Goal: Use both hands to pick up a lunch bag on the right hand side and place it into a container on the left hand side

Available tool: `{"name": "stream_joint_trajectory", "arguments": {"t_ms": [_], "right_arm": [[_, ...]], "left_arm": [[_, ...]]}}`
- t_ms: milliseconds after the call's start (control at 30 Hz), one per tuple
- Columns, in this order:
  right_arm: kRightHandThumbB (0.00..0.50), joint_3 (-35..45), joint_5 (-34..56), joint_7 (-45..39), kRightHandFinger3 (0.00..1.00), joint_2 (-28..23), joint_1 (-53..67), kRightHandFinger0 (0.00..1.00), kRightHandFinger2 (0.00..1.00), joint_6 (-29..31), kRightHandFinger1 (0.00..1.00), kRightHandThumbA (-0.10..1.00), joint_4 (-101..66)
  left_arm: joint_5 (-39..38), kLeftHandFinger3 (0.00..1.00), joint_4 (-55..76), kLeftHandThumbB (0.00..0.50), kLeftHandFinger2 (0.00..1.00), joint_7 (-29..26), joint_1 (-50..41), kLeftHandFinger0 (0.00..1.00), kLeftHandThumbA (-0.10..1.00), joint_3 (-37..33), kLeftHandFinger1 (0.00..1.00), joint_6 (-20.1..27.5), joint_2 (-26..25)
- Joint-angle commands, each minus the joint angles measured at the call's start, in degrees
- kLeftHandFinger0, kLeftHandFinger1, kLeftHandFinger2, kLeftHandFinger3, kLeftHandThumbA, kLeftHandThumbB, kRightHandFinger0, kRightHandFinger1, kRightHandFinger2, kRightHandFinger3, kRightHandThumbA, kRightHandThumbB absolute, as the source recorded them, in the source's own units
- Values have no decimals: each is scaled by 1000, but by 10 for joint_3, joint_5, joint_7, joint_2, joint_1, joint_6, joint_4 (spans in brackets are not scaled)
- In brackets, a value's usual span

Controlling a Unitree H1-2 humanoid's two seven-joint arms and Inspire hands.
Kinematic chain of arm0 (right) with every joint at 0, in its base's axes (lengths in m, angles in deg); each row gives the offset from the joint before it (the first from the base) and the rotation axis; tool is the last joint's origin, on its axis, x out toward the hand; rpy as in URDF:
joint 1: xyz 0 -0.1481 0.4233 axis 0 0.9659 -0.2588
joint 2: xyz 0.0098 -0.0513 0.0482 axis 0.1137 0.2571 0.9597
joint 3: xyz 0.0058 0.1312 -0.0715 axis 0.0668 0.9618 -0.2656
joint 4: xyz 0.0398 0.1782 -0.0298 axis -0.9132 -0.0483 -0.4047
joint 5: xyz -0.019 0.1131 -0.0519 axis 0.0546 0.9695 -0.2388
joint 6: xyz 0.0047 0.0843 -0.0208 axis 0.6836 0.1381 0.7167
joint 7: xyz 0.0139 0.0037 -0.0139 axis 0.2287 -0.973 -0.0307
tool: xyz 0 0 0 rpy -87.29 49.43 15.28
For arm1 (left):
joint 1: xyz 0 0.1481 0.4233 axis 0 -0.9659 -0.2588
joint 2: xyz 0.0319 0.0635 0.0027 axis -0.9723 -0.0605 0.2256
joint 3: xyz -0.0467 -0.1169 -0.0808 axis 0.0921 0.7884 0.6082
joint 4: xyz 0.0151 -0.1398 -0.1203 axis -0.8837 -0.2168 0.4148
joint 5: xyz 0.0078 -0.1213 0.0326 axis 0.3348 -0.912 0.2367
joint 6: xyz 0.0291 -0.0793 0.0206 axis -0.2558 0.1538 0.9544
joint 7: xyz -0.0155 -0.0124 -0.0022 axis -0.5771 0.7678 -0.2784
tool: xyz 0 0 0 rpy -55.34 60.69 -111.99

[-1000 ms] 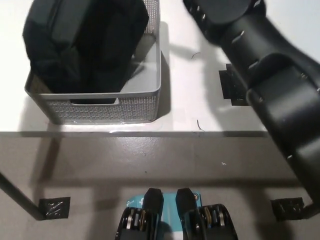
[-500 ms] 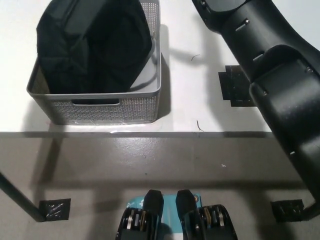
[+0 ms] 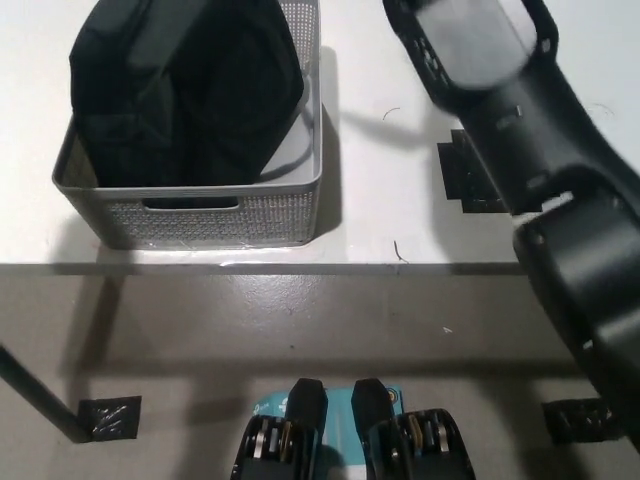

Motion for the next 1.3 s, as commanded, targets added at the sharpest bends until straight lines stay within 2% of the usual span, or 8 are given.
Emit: {"name": "stream_joint_trajectory", "arguments": {"t_ms": [0,167,300,367,433,600,733,1267], "right_arm": [[364,28,-43,-41,1000,-79,87,1000,1000,-51,1000,1000,-278],[369,78,3,-56,1000,-123,197,1000,1000,-59,1000,1000,-418],[318,168,239,-63,1000,-95,234,1000,1000,-101,1000,1000,-492],[284,238,444,-29,1000,-61,239,1000,219,-160,250,909,-527],[260,276,596,-36,1000,-65,253,847,9,-193,10,1000,-533],[313,291,816,-37,1000,-82,360,417,0,-196,0,1000,-606],[309,267,893,-76,1000,-80,473,30,0,-168,0,1000,-673],[339,238,909,-242,1000,-96,841,249,0,-190,0,1000,-721]], "left_arm": [[-42,1000,172,439,1000,6,-46,1000,1000,32,1000,19,5],[-82,1000,251,428,1000,6,-122,1000,1000,62,1000,38,20],[-403,1000,270,481,1000,-7,-113,1000,1000,197,1000,-79,115],[-595,1000,251,456,899,-76,-94,1000,1000,258,870,-136,143],[-721,1000,241,464,527,-151,-92,1000,1000,279,522,-140,150],[-885,1000,310,499,121,-91,-190,1000,1000,244,212,-122,133],[-974,1000,405,488,83,-83,-297,1000,1000,205,113,-65,118],[-999,1000,459,500,0,77,-649,1000,1000,183,0,-69,122]]}}
